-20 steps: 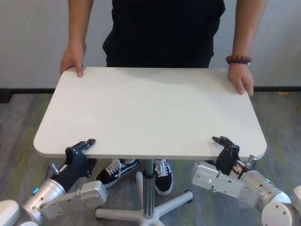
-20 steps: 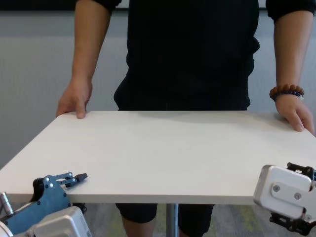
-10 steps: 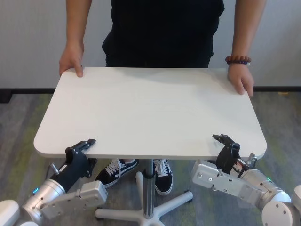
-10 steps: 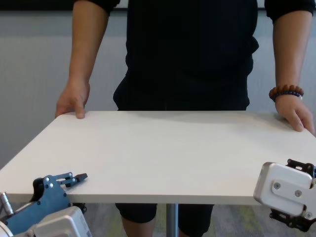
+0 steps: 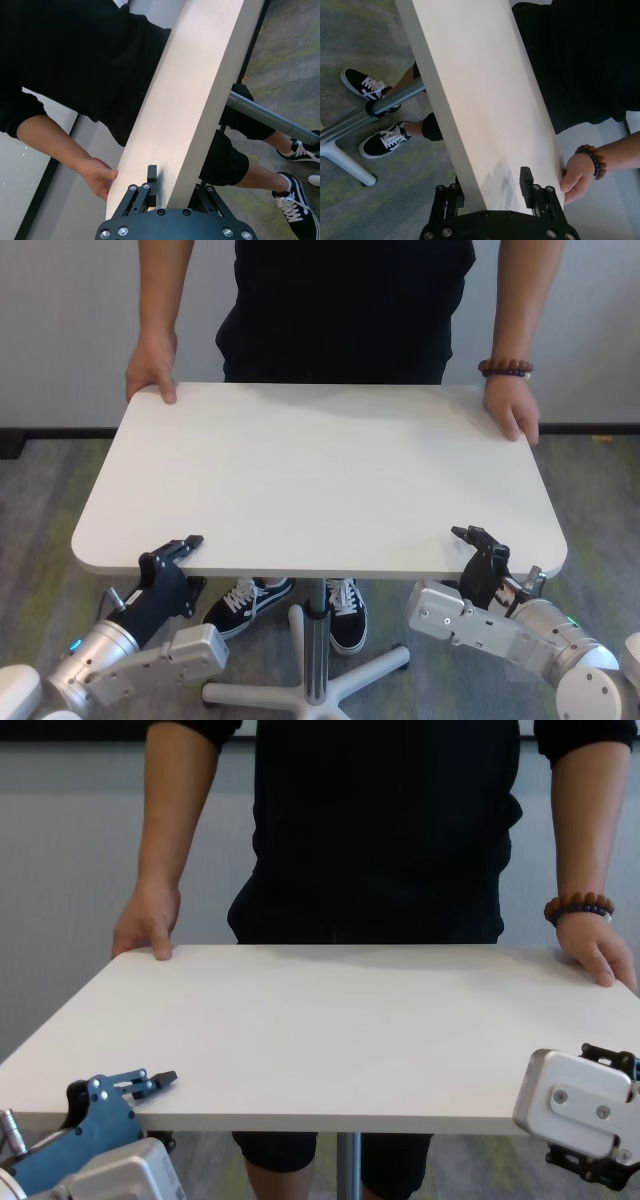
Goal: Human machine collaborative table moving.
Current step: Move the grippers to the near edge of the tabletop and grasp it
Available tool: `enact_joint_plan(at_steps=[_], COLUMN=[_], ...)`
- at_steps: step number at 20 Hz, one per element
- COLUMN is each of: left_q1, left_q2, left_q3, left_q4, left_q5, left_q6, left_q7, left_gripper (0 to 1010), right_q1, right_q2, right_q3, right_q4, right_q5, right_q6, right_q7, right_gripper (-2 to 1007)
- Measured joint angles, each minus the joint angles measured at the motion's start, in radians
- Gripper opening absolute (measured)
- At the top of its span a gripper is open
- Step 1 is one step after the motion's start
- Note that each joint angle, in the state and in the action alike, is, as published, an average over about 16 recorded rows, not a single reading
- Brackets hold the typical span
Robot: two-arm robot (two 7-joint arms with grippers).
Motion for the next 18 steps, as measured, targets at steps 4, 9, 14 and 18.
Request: enact_joint_plan(at_steps=[4, 9, 14, 18], left_q1=[0.000, 0.000, 0.000, 0.000], left_q2=[0.000, 0.000, 0.000, 0.000], left_q3=[0.000, 0.000, 0.000, 0.000], left_q4=[0.000, 0.000, 0.000, 0.000], left_q5=[0.000, 0.000, 0.000, 0.000], left_q6=[0.000, 0.000, 0.000, 0.000], left_q7=[0.000, 0.000, 0.000, 0.000], left_gripper=[314, 314, 314, 314], right_q1=[0.000, 0.001, 0.001, 0.001], right_q2=[0.000, 0.001, 0.001, 0.001], right_q3=[-0.001, -0.001, -0.002, -0.002], right_q4=[0.000, 0.000, 0.001, 0.001], right_q5=[0.000, 0.001, 0.001, 0.002], right_q6=[0.001, 0.002, 0.003, 0.003], right_q7=[0.001, 0.002, 0.003, 0.003], right_gripper=[814, 907, 979, 1001])
